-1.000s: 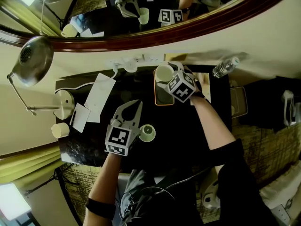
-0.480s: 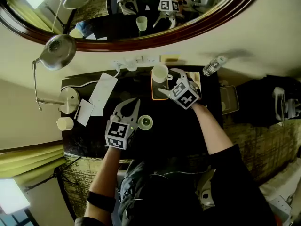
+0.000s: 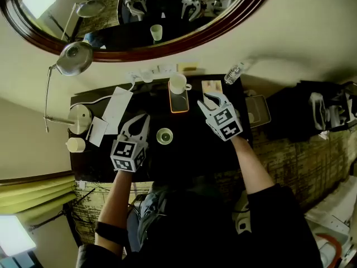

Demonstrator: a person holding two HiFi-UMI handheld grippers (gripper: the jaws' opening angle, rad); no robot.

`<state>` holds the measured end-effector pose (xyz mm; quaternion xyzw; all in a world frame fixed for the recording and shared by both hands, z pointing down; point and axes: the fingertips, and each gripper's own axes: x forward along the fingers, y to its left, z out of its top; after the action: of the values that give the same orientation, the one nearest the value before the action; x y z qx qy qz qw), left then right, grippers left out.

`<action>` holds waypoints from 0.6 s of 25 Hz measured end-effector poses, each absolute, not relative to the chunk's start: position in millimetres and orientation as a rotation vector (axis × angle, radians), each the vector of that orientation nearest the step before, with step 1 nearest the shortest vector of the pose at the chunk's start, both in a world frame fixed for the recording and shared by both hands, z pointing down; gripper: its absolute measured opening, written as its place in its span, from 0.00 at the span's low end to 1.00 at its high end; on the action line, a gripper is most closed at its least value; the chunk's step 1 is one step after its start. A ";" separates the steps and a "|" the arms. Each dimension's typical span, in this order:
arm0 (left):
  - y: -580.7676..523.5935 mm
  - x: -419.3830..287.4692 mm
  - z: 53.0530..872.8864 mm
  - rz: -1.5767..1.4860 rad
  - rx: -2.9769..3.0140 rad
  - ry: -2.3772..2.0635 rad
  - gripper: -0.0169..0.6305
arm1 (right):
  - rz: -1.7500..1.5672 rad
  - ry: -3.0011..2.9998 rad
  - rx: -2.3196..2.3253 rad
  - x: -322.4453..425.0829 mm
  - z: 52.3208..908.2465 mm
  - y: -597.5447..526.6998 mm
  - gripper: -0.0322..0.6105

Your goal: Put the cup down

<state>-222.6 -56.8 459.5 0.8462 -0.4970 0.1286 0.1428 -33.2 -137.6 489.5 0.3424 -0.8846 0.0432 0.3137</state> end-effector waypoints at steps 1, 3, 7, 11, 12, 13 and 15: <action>-54.4 -223.7 458.7 0.366 2.439 -1.435 0.03 | 0.120 -2.323 0.918 -26.4 490.4 -130.7 0.21; -50.3 -225.4 458.0 0.369 2.437 -1.439 0.03 | 0.143 -2.311 0.963 -12.3 491.4 -118.5 0.13; -42.9 -224.4 454.6 0.362 2.440 -1.447 0.03 | 0.230 -2.322 1.057 13.3 489.6 -95.1 0.07; -33.8 -225.6 455.6 0.357 2.419 -1.463 0.03 | 0.300 -2.357 1.115 31.1 485.0 -72.4 0.07; -32.1 -225.8 455.5 0.356 2.416 -1.467 0.03 | 0.311 -2.365 1.124 34.0 483.9 -67.5 0.07; -30.9 -226.0 455.2 0.354 2.411 -1.473 0.03 | 0.319 -2.371 1.132 36.4 482.8 -63.3 0.07; -27.8 -226.2 454.4 0.339 2.392 -1.482 0.03 | 0.340 -2.379 1.151 40.9 482.3 -56.1 0.07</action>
<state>-226.2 -27.8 454.4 0.8340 -0.5168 0.1182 0.1530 40.9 -56.1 482.3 0.4198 -0.8675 0.1239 0.2364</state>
